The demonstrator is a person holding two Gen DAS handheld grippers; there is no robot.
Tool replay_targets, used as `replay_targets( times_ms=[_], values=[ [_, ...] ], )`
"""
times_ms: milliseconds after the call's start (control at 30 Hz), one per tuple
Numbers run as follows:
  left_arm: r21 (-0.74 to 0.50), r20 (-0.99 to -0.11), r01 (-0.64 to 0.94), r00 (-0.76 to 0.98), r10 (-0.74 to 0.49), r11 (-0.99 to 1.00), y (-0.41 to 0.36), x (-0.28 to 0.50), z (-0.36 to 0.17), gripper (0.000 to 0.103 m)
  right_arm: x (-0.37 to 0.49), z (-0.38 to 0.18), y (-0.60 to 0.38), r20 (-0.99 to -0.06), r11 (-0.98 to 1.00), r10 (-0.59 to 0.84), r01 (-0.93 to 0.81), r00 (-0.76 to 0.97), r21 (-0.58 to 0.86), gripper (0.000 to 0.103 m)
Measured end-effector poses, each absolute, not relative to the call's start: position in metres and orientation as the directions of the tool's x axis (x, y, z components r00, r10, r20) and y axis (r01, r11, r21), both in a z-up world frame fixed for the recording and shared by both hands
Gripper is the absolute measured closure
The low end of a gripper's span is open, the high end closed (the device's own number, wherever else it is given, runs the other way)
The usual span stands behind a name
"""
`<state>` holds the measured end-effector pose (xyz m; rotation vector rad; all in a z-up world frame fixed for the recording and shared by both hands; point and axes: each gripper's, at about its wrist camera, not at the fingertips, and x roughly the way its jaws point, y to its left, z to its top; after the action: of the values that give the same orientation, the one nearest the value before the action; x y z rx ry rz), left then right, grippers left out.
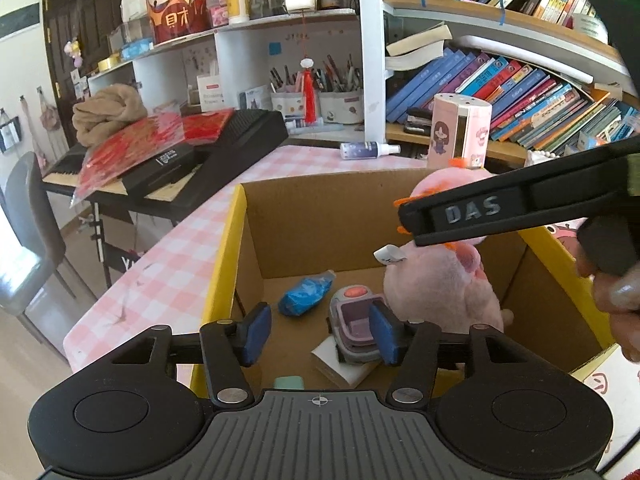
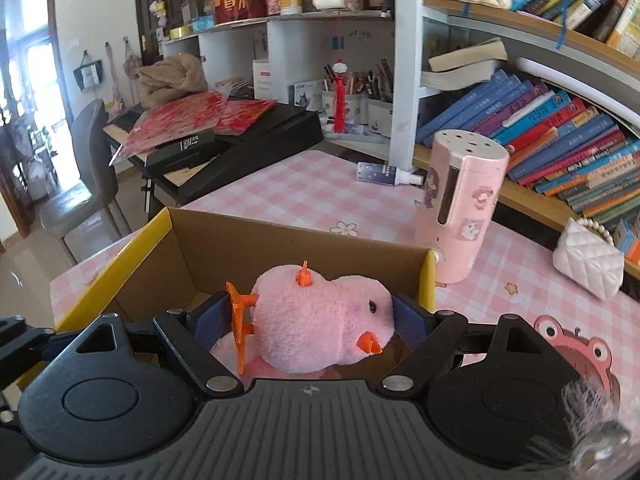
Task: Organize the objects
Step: 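Open the left tool to drop the green object into the box while the right tool lowers the chick, then open the right tool to release the pink chick into the box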
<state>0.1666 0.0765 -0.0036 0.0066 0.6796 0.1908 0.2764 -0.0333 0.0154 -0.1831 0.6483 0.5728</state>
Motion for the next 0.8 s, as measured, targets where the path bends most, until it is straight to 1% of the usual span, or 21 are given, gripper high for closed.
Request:
replay_targets(
  times_ms=[33, 100, 233, 367, 433, 567, 800],
  values=[
    [0.069, -0.623, -0.177, 0.761, 0.181, 0.982, 0.077, 0.167, -0.003, 0.043, 0.279, 0.014, -0.029, -0.62, 0.822, 0.442, -0.569, 0.649, -0.01, 0.019],
    [0.071, -0.621, -0.178, 0.762, 0.183, 0.982, 0.077, 0.166, -0.003, 0.042, 0.281, 0.013, -0.022, -0.62, 0.812, 0.435, -0.583, 0.653, -0.044, 0.019],
    [0.074, -0.62, -0.179, 0.762, 0.185, 0.981, 0.078, 0.165, -0.003, 0.042, 0.287, 0.017, -0.011, -0.604, 0.796, 0.448, -0.602, 0.659, -0.068, 0.019],
    [0.077, -0.622, -0.18, 0.76, 0.188, 0.981, 0.079, 0.165, -0.003, 0.042, 0.287, 0.022, 0.002, -0.586, 0.76, 0.486, -0.645, 0.649, -0.084, 0.019],
    [0.077, -0.624, -0.183, 0.758, 0.191, 0.98, 0.08, 0.164, -0.003, 0.042, 0.288, 0.018, 0.013, -0.618, 0.722, 0.493, -0.685, 0.612, -0.101, 0.019],
    [0.078, -0.625, -0.188, 0.756, 0.195, 0.979, 0.082, 0.163, -0.003, 0.042, 0.293, 0.0, 0.03, -0.701, 0.676, 0.464, -0.728, 0.541, -0.115, 0.019],
    [0.081, -0.63, -0.178, 0.753, 0.189, 0.981, 0.083, 0.162, -0.004, 0.042, 0.295, -0.011, 0.039, -0.731, 0.667, 0.44, -0.735, 0.522, -0.123, 0.019]
  ],
)
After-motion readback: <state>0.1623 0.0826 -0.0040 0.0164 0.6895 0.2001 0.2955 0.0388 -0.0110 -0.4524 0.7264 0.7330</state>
